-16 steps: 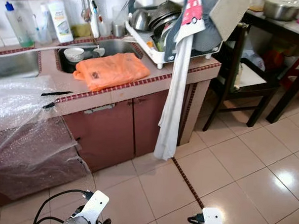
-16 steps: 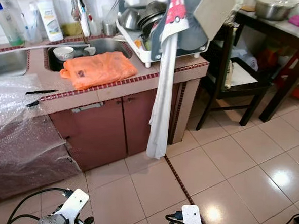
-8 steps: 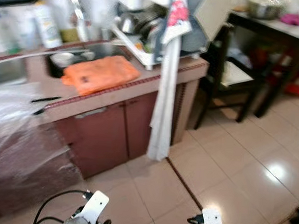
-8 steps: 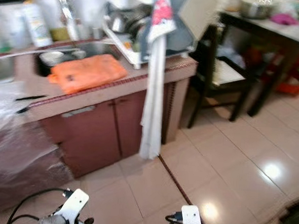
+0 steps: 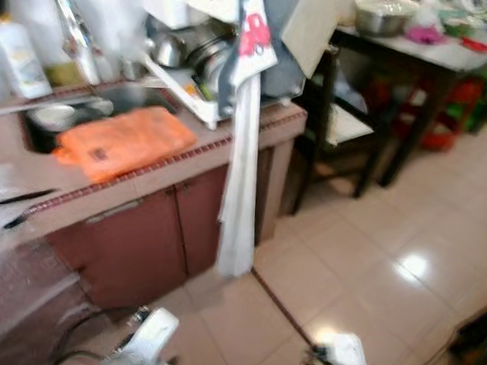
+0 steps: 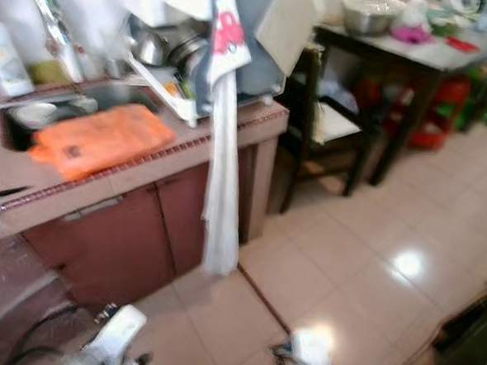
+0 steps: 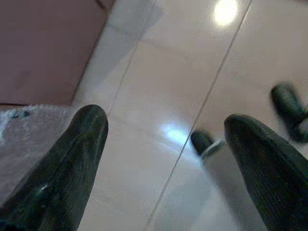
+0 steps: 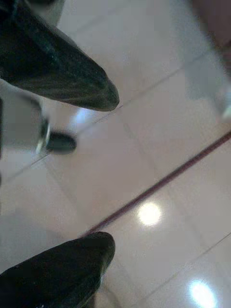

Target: Kitchen organization

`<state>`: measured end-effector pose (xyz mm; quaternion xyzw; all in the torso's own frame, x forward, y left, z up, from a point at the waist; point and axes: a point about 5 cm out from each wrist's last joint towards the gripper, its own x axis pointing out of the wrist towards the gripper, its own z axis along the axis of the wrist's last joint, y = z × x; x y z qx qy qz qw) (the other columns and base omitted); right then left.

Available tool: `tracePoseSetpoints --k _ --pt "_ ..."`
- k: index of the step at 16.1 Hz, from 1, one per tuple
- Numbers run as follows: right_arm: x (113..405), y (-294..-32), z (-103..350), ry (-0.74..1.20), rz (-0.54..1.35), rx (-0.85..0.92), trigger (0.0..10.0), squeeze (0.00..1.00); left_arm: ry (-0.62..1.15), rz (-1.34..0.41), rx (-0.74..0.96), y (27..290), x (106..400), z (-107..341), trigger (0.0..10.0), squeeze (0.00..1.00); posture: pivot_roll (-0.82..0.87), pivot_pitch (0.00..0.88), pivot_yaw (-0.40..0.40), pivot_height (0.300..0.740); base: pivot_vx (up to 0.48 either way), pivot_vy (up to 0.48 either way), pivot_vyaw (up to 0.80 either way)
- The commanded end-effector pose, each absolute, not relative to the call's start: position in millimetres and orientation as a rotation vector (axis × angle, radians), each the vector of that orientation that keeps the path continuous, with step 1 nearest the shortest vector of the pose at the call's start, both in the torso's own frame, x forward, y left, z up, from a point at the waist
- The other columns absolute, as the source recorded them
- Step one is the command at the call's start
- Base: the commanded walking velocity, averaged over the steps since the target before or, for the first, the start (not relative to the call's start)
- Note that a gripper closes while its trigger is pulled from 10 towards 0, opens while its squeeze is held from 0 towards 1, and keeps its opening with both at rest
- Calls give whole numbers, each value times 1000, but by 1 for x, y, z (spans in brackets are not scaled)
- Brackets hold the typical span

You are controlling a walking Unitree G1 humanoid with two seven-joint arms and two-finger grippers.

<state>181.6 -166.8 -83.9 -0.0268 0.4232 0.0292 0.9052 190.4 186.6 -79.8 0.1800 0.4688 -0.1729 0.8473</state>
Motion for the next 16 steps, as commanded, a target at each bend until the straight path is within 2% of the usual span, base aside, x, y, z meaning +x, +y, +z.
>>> tracePoseSetpoints --k 1,8,16 --pt "173 -176 -88 911 43 -65 10000 0 956 -391 381 179 200 -76 10000 0 -27 16 34 740 296 0 0" --pt "172 -175 -88 915 45 -58 10000 0 961 -382 383 181 199 -76 10000 0 -21 16 33 740 40 0 0" --pt "170 -179 -89 929 -19 -8 10000 0 1072 -227 222 184 186 -84 10000 0 -15 1 19 740 0 0 0"
